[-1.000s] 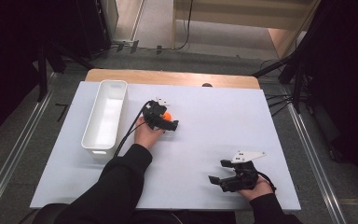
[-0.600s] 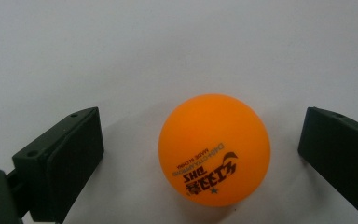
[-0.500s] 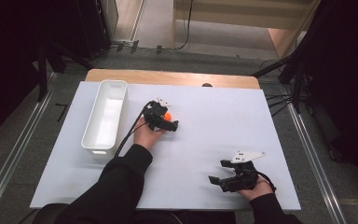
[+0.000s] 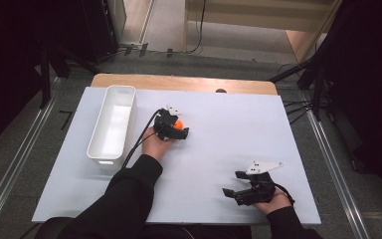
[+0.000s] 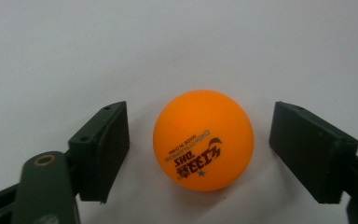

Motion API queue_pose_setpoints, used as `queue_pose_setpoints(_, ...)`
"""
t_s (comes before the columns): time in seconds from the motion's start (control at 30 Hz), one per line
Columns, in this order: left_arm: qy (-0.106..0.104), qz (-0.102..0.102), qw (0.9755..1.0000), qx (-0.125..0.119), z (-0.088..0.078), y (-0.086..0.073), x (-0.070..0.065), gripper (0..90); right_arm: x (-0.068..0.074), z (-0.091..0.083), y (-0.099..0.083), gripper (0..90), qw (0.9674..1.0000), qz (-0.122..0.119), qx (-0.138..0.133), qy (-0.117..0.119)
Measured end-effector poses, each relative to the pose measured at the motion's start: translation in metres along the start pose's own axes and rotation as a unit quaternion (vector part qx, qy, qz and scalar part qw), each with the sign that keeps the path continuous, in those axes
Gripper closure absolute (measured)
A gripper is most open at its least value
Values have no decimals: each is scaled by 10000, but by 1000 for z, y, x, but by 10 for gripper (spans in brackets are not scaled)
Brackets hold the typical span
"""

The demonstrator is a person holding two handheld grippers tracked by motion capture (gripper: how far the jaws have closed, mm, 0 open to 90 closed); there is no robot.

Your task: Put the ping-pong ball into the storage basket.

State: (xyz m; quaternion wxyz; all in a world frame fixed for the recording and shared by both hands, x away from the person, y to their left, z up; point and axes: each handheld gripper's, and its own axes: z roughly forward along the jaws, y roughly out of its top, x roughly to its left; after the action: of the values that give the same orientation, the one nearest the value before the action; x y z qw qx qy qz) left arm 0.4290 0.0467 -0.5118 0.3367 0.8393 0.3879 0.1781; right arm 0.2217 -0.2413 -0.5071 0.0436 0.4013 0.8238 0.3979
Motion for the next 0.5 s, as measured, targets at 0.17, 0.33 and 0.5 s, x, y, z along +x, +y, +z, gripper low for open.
queue_pose_setpoints(0.17,18,-46,10000,-35,-1,-1,0,275,0,0,0,146,10000,4,-8,-5)
queue_pose_setpoints(0.33,17,-57,10000,-50,-3,-1,0,350,0,0,0,145,10000,2,-15,-10)
queue_pose_setpoints(0.5,16,-38,10000,-50,-4,-2,0,404,0,0,0,146,10000,4,-20,-15)
